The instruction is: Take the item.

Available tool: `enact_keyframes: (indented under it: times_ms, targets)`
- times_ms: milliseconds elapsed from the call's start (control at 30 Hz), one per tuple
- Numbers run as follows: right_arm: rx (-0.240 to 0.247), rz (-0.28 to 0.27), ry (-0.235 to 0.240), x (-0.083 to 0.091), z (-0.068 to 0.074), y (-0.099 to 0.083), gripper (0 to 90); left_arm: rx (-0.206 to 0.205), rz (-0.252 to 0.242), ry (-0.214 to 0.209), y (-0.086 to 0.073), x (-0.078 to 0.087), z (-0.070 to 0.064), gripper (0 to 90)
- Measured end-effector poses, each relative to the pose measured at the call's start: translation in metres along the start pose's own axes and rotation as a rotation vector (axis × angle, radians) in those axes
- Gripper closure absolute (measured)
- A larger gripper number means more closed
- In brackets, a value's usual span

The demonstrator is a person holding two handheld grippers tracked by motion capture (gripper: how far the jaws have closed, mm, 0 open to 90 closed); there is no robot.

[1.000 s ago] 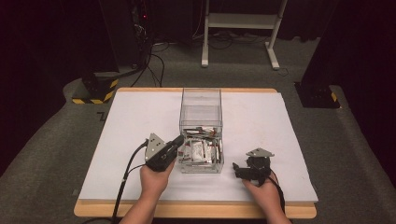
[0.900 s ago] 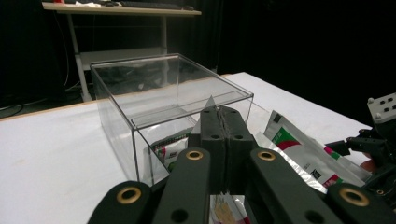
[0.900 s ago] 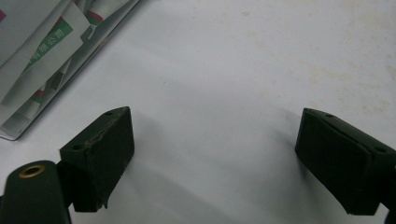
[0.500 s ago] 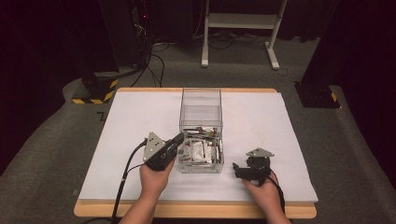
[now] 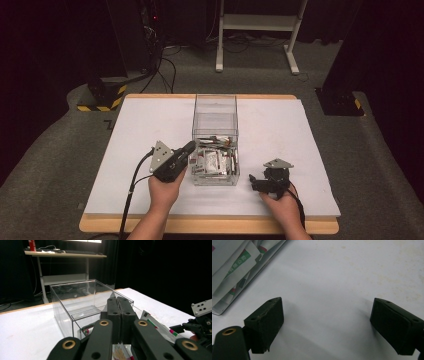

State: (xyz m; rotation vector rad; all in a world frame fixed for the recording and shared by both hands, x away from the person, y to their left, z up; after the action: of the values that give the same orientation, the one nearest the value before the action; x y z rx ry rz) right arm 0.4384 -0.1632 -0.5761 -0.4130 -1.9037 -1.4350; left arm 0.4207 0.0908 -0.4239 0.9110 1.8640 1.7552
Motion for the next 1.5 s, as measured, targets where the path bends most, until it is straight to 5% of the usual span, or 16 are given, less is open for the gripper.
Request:
enact_keyframes:
  times_ms: [600, 1033, 1500]
  targets:
    - [0.000, 0.000, 0.000, 0.000, 0.000, 0.000, 11.4, 0.016, -0.039, -0.018, 0.015, 0.013, 0.005, 88.9]
    - [0.000, 0.000, 0.000, 0.000, 0.000, 0.000, 11.4, -0.021, -0.040, 0.003, 0.022, 0.026, 0.011, 89.0]
    - [0.000, 0.000, 0.000, 0.000, 0.000, 0.000, 11.4, -0.015, -0.044, 0.029, 0.020, 0.039, 0.024, 89.1]
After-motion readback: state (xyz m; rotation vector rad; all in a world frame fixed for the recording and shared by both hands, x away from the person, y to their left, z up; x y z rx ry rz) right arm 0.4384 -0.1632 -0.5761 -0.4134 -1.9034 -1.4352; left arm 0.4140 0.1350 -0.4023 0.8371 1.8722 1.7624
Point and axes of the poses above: each handheld gripper's, and its own axes: x roughly backward along the jaws, y roughly out of its top, z roughly to its left, the point moved 10 cm from there along -x, roughly forward along the jaws, and after that the axes turned 10 degrees about -y, right-handed, at the moved point
